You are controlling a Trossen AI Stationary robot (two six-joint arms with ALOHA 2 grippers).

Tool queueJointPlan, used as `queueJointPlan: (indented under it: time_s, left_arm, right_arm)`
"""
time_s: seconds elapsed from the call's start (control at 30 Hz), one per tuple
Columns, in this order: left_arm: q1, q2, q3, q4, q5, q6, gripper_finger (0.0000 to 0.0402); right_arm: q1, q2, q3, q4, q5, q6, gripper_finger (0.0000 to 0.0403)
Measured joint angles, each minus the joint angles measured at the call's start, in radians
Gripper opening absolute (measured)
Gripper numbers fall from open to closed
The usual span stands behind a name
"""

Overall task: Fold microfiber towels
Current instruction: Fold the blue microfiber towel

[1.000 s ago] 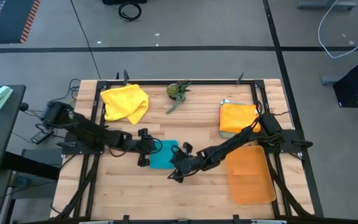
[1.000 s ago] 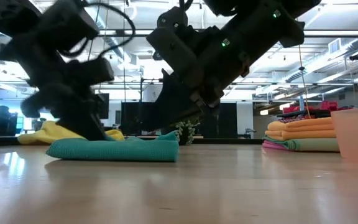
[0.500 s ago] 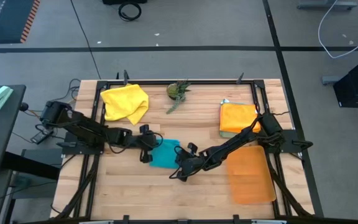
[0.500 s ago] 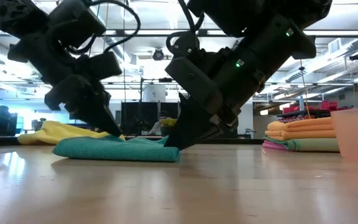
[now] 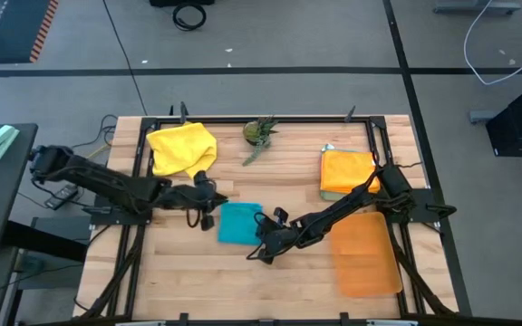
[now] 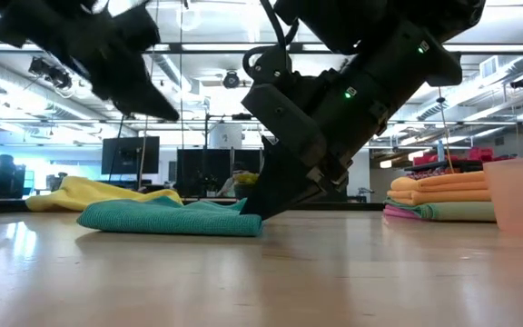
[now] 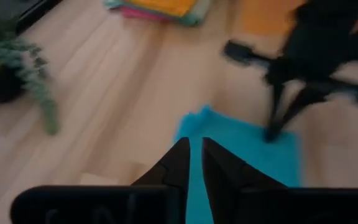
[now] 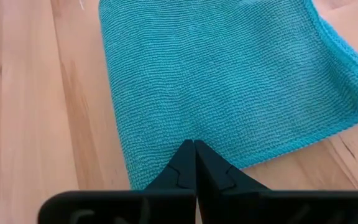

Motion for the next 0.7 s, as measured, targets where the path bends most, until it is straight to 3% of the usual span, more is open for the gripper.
queueJointPlan:
  time_s: [0.33, 0.57, 0.7]
  left_arm:
    - [-0.182, 0.080, -0.004, 0.054, 0.021, -0.121, 0.0068]
    - [-0.234, 0.307, -0.003, 0.284, 0.002, -0.142, 0.0051]
    - [-0.221, 0.426, -0.002, 0.329, -0.043, -0.188, 0.0038]
  right_arm:
    - [-0.010, -0.075, 0.018, -0.018, -0.010, -0.083, 0.0000]
    - [-0.096, -0.084, 0.018, -0.044, -0.024, -0.122, 0.0000]
    - [-0.155, -0.084, 0.017, -0.072, -0.034, -0.136, 0.0000]
